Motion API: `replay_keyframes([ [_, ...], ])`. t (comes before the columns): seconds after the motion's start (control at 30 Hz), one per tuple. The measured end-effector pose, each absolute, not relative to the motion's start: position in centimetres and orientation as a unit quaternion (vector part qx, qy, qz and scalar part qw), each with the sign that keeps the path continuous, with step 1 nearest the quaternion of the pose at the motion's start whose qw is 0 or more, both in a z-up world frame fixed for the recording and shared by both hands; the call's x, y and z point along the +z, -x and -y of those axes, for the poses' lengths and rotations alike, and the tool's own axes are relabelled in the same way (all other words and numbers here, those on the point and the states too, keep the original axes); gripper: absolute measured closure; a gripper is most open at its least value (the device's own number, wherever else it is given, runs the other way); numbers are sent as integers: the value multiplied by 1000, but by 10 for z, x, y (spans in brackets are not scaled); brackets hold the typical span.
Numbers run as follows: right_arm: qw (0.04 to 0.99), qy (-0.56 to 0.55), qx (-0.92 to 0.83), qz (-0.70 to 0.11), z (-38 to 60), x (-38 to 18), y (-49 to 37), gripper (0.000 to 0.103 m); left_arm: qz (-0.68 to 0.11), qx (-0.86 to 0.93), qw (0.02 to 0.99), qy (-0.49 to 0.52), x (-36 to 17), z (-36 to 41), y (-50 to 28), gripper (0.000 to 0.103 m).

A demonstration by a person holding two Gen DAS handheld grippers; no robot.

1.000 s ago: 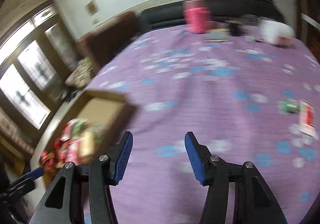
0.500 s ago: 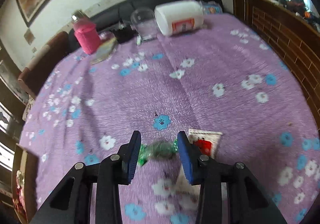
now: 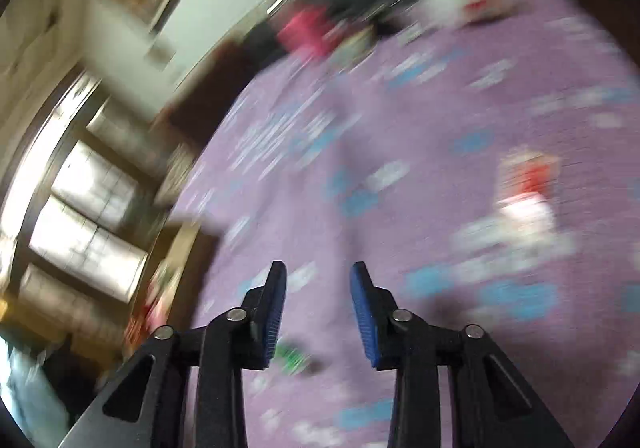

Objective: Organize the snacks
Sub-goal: 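Grasp the green candy with the left tool while the right grasps the red sausage packet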

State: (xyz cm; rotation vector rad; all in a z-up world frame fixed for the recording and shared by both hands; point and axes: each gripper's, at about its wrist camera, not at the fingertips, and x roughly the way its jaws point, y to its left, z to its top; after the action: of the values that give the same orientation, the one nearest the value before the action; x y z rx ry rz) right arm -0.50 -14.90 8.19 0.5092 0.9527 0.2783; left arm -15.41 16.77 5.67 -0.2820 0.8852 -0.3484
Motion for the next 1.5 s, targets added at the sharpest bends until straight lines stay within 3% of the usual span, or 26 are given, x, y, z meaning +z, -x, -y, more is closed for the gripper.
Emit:
replay_keyframes([
  [0.07, 868, -231, 42, -438, 181, 80, 4, 47, -426, -171, 878, 133, 56, -164, 154, 22],
  [0.23, 858, -251, -39, -447, 220, 52, -4, 47, -428, -182, 879, 105, 57, -147, 152, 22],
  [0.57, 881, -153, -84, -440, 184, 32, -46, 47, -435, -239, 867, -41, 48, -59, 88, 22],
  [0.63, 886, -116, -93, -440, 175, 30, -47, 55, -440, -245, 862, -62, 42, -44, 75, 22],
  [0.67, 886, -100, -96, -443, 172, 31, -47, 71, -438, -251, 860, -75, 39, -36, 70, 22],
  [1.03, 882, -142, -46, -448, 177, 32, -40, 71, -444, -261, 837, -187, 6, 10, 37, 23],
  [1.1, 881, -148, -37, -448, 174, 32, -39, 71, -444, -272, 836, -174, 8, 9, 37, 40],
  [1.13, 882, -150, -34, -446, 173, 33, -38, 71, -448, -281, 833, -161, 9, 8, 36, 68],
  [1.17, 883, -150, -33, -444, 171, 33, -37, 71, -447, -279, 835, -155, 10, 8, 36, 83],
  [1.33, 890, -157, -16, -428, 166, 38, -33, 71, -446, -259, 847, -130, 13, -3, 41, 83],
  [1.5, 899, -158, 11, -408, 150, 49, -26, 71, -436, -252, 863, -32, 41, -56, 55, 83],
])
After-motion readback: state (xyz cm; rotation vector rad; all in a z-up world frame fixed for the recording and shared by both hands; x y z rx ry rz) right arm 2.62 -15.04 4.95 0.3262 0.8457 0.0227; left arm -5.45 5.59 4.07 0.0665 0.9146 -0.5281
